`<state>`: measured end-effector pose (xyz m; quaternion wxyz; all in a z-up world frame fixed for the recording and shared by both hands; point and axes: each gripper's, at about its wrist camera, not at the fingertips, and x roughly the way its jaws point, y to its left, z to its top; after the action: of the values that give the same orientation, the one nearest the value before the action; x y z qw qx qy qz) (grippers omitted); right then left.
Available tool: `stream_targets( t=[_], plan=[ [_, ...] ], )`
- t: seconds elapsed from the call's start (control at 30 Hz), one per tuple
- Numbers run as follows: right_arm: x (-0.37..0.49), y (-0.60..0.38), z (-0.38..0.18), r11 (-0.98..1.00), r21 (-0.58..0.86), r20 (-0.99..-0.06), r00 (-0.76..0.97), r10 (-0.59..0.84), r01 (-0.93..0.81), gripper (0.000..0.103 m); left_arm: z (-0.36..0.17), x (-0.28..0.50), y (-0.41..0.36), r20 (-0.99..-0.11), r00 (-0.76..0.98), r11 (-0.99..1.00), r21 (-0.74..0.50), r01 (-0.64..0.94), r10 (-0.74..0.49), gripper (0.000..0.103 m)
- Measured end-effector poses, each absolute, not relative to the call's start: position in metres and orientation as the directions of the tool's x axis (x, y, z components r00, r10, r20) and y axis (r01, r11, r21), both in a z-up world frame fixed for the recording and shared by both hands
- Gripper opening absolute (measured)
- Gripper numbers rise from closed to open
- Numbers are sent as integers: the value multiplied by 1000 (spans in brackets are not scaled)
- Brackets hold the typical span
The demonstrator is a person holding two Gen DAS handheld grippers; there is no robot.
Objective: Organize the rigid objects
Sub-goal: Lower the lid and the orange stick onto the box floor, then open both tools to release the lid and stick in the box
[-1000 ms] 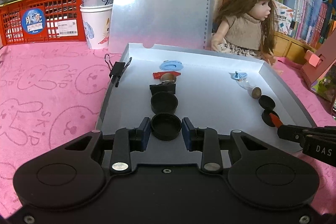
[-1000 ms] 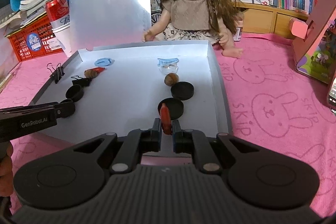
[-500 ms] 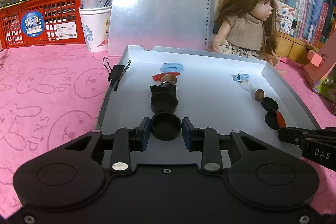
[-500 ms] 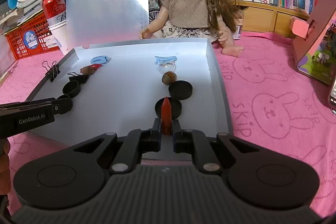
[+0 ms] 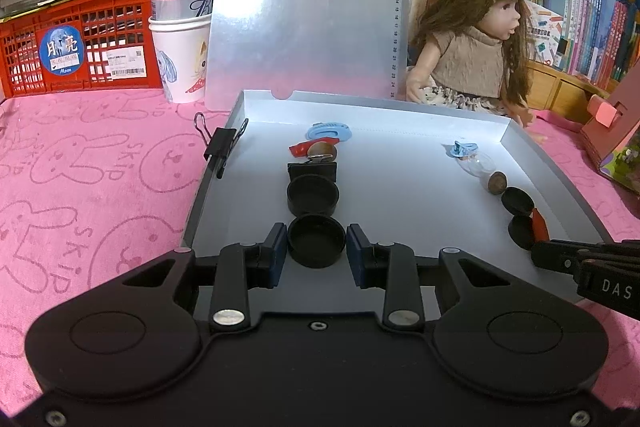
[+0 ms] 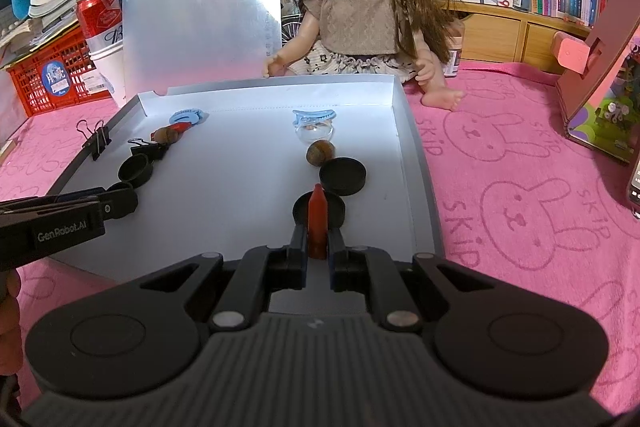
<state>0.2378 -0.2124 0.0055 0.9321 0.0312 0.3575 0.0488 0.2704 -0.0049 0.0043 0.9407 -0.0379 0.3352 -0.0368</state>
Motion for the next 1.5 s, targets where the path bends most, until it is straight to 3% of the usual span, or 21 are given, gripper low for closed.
stream_targets(
  t=[1.1,1.23,1.33,1.5],
  plan=[
    [237,-212,5,993,99,-660,742,116,-68,18,4,271,-5,-626,774,995,-90,44,-91,31],
    [236,-214,5,992,109,-657,744,122,-66,21,4,270,-5,-626,774,995,-92,41,-90,31],
    [235,-215,6,991,118,-655,745,125,-63,38,4,269,-5,-627,774,995,-87,43,-88,33],
    [234,-215,6,991,124,-651,749,126,-58,42,5,266,-7,-627,773,994,-92,52,-98,39]
  ],
)
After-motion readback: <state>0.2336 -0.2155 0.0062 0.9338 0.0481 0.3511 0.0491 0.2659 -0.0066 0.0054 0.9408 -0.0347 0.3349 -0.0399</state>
